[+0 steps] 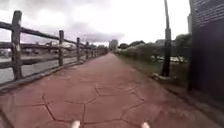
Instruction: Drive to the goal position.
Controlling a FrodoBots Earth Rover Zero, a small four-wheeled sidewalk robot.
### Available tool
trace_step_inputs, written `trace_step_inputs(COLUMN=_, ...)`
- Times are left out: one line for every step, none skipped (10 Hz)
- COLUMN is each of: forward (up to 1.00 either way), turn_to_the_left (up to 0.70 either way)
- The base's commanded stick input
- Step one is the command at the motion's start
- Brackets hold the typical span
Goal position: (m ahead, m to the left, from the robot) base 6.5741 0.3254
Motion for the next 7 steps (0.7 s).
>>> trace_step_inputs(forward=0.70, turn_to_the_left=0.00)
trace_step_inputs(forward=0.70, turn_to_the_left=0.00)
trace_step_inputs(forward=0.70, turn_to_the_left=0.00)
trace_step_inputs(forward=0.70, turn_to_the_left=0.00)
trace_step_inputs(forward=0.70, turn_to_the_left=0.00)
trace_step_inputs(forward=0.70, turn_to_the_left=0.00)
trace_step_inputs(forward=0.70, turn_to_the_left=0.00)
